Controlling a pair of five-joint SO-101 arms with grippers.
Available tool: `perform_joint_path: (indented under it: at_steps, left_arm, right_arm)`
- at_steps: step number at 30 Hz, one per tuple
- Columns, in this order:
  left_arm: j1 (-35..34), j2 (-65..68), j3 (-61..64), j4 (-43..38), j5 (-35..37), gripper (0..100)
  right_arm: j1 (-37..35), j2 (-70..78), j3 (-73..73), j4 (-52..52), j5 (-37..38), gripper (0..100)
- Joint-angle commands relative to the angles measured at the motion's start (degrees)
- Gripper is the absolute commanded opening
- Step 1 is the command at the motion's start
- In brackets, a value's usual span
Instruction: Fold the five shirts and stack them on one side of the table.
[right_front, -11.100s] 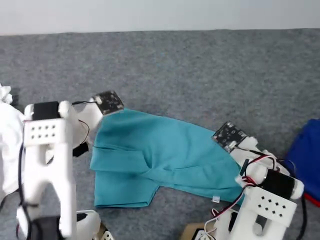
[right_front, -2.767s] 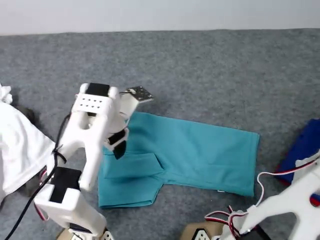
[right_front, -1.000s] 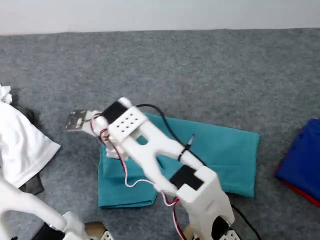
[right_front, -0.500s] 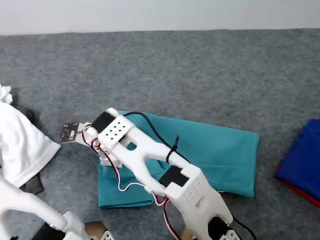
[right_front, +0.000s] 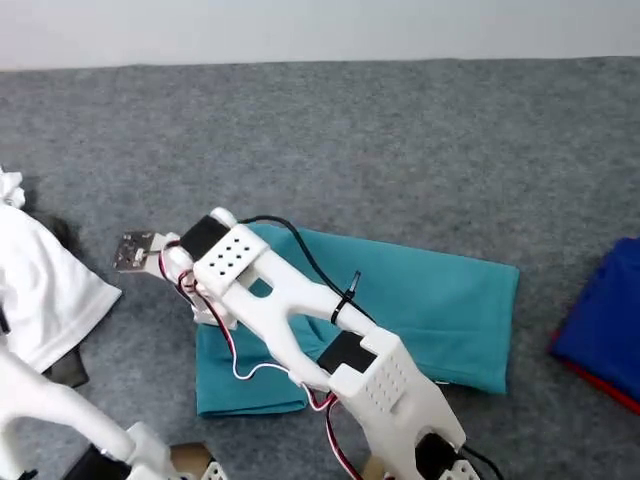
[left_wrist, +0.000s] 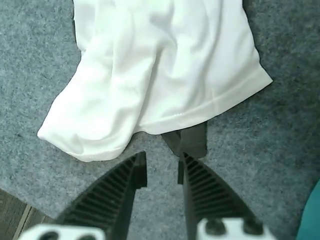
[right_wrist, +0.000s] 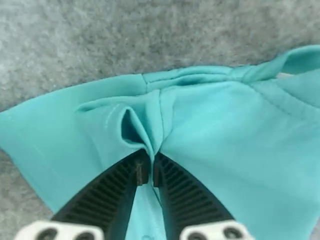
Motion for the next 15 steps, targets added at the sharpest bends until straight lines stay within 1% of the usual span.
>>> perform_joint_path:
  at_steps: [1,9,13,15]
  left_arm:
    - [1.8,-1.7,-0.2,-0.8,0.4,11]
    - [2.5,-1.7,-0.2,-0.9,0.3,11]
    - [2.5,-1.7,-0.1,-1.7,0.2,11]
    - [2.5,-1.7,-0.1,-1.9,0.1,11]
  right_arm:
    - [0.7,-1.5,-5.2,3.0,-0.5,1.0]
    - [2.3,0.0,-7.0,4.5,-0.9,2.4]
    - [2.2,0.3,-7.4,5.9,-1.0,14.6]
    - [1.6,-0.4,-7.4,6.5,-1.0,18.8]
